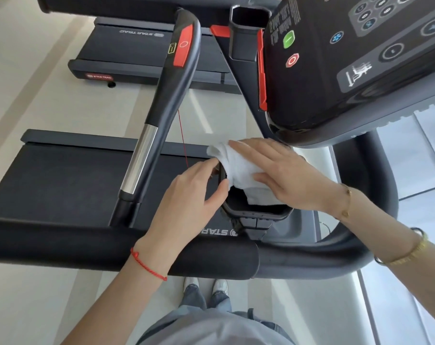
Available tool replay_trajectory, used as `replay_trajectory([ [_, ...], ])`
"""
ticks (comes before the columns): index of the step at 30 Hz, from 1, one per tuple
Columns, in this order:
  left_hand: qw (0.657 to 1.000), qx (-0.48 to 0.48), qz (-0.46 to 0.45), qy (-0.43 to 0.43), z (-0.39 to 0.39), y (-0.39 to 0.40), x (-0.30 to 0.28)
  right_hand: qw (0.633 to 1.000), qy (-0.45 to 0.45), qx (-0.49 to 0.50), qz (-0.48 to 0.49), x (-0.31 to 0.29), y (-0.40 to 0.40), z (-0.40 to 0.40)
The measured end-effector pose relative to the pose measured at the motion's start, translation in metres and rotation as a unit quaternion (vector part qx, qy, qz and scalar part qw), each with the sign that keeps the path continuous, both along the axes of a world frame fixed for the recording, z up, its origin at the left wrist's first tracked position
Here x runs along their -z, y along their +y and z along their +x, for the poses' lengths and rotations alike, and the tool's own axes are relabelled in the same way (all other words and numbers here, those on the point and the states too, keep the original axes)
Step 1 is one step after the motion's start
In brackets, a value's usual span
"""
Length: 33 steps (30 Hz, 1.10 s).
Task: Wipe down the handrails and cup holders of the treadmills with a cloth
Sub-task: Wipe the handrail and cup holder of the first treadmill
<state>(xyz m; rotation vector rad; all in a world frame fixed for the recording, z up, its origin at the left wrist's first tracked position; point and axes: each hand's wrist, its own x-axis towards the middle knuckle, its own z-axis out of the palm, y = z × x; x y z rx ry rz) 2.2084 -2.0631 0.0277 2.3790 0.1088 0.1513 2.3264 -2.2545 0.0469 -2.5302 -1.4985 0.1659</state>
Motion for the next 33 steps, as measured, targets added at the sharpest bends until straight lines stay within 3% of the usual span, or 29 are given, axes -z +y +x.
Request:
replay_trajectory([
  [5,1.0,0.001,0.025,0.014,0.0,0.002,0.003,0.997,-0.025,-0.077,-0.021,0.0,0.027,0.012],
  [11,1.0,0.005,0.016,0.01,0.0,0.002,0.002,0.999,0.005,-0.041,0.006,0.003,-0.011,0.004],
  [15,1.0,-0.001,0.029,0.005,0.001,0.001,0.002,0.999,0.026,-0.032,-0.014,-0.002,0.012,0.013],
  [20,1.0,0.004,0.016,0.003,0.001,0.002,0.002,0.994,0.088,0.062,0.019,-0.001,0.004,0.008],
  [27,1.0,0.008,0.015,-0.001,0.002,0.002,0.002,0.952,0.17,0.239,0.09,0.015,-0.017,-0.034],
  [33,1.0,0.012,0.018,-0.005,0.003,0.002,0.002,0.907,0.258,0.301,0.142,0.003,-0.007,-0.025],
])
